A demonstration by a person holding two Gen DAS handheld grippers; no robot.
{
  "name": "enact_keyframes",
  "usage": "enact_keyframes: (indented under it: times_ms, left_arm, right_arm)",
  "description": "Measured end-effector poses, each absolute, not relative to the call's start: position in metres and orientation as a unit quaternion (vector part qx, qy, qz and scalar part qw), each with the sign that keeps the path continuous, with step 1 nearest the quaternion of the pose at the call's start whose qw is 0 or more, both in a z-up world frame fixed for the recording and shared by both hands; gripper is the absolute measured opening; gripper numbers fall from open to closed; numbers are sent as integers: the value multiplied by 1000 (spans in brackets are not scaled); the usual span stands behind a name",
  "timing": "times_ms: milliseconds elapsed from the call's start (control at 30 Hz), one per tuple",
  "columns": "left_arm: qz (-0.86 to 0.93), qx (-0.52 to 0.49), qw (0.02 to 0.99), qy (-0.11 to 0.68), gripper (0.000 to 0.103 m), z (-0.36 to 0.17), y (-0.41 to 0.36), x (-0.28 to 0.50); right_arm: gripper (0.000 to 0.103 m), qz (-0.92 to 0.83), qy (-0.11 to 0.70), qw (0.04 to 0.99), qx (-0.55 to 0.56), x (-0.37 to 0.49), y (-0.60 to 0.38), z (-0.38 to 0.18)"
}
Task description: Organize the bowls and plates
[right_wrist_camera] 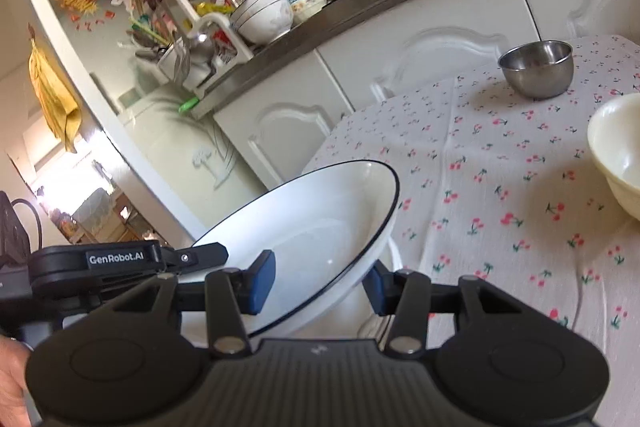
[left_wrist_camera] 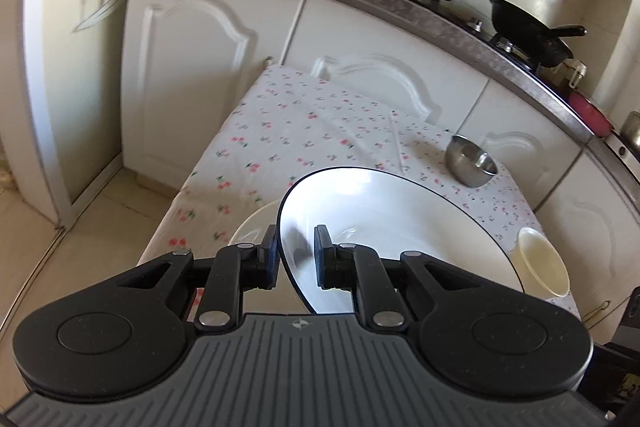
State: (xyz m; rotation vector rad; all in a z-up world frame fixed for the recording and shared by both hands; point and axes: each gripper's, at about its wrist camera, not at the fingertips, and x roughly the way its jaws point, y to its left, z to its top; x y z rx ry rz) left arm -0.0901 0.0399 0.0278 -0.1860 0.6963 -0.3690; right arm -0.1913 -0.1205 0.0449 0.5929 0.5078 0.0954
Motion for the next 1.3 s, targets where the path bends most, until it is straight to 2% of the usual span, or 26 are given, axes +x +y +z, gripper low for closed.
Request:
enact_keyframes:
  times_ms: [333,467,733,800,900,967,1033,1133,1233,1300]
  left_arm:
    - [-150,-98,923,342,12,19,55,-94]
    - [-153,-98,921,346,12,17,53,-95]
    - [-144,-85,923,347,15,16,51,-103]
    - [-140,-75,927,340,22,19,50,-106]
    - [-129,-58,934,328,34,24,50,-111]
    - [-124,-50,937,323,39,27,50,-113]
    - [-117,-43,939,321,42,30,51,-115]
    - [-105,-26,942,316,52,33,49,-118]
    - [-102,-15,943,316,56,35,47,-120]
    - [-99,-9,943,317,62,36,45,-119]
  right_arm:
    - [49,58,273,932,230,-196,-95,39]
    - [59,53,272,938,209,-198,-91,41]
    - [63,55,279,940,189,-201,-90,46]
    - [68,62,280,939,190,-204,-89,47]
    - [70,71,282,939,183,-207,-88,49]
    - [71,73,280,939,186,-211,-88,50]
    - [78,74,277,938,194,-214,-90,51]
    - [90,67,272,937,207,-218,-96,54]
    - [90,59,268,933,231,-222,-107,53]
    - [90,51,262,930,252,-225,-117,54]
